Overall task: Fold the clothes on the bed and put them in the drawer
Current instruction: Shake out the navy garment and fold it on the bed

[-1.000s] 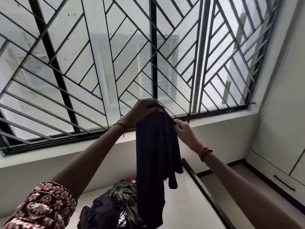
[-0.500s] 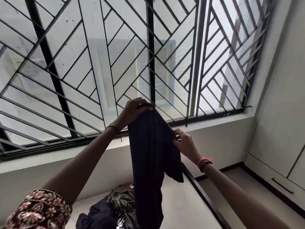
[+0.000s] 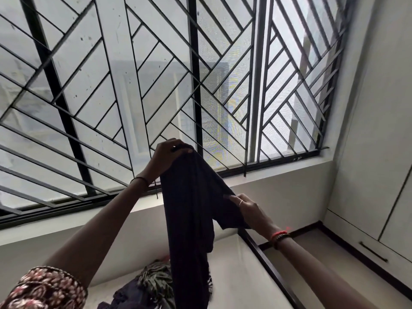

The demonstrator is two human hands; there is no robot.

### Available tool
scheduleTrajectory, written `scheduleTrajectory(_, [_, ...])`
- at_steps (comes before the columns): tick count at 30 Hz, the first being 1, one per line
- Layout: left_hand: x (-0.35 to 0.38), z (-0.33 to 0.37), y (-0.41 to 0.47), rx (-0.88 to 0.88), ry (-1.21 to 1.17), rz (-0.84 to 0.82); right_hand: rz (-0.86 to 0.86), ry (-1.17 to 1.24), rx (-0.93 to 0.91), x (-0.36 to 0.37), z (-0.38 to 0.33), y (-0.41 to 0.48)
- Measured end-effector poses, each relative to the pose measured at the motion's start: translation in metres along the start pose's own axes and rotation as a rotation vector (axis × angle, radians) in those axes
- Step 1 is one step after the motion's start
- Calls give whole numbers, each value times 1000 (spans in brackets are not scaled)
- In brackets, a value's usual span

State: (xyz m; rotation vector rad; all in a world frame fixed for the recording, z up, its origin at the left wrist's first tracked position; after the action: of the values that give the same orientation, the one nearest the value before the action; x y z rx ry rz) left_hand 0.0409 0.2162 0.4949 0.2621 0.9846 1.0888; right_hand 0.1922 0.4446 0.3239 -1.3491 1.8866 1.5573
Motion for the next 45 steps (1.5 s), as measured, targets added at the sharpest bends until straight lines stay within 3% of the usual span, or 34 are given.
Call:
scheduleTrajectory(4, [2,2,2,-29,-19,-67,-108,6,54,2,9,2])
scheduleTrajectory(9, [-2,5,3,-59,-56,-169,-413,-36,142,-8,8,12])
scheduleTrajectory(15, [-8,13,4,-87,-98,-187,-30,-117,285,-11,10,7])
scheduleTrajectory(20, [-6,21,7,-121,-124,-143,-146,-70,362,16,-2,-5])
scheduleTrajectory(28, [-6,25,17,-112,-23,-44,21,106,496,33,-50,-21])
scheduleTrajectory(33, [-1,31,18,-133,-30,12,-2,202,392,50,-65,-21])
scheduleTrajectory(39, [-6,37,19,-143,-47,25,56,171,438,68,-57,-10])
scheduleTrajectory(45, [-36,11,11,-170,66,48,-8,115,411,46,-26,-13])
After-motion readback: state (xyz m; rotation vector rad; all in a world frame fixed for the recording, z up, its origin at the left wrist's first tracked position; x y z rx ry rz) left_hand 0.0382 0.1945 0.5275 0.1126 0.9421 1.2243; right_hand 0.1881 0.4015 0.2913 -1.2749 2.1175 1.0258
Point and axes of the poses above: each hand's wrist, its own y-axis towards the middle knuckle, its own x-axis out of the palm, z = x × y, the point moved 1 cm from there along y, towards the middle knuckle, and after that the axes turned 6 degrees about -x, right-handed, at the moved point
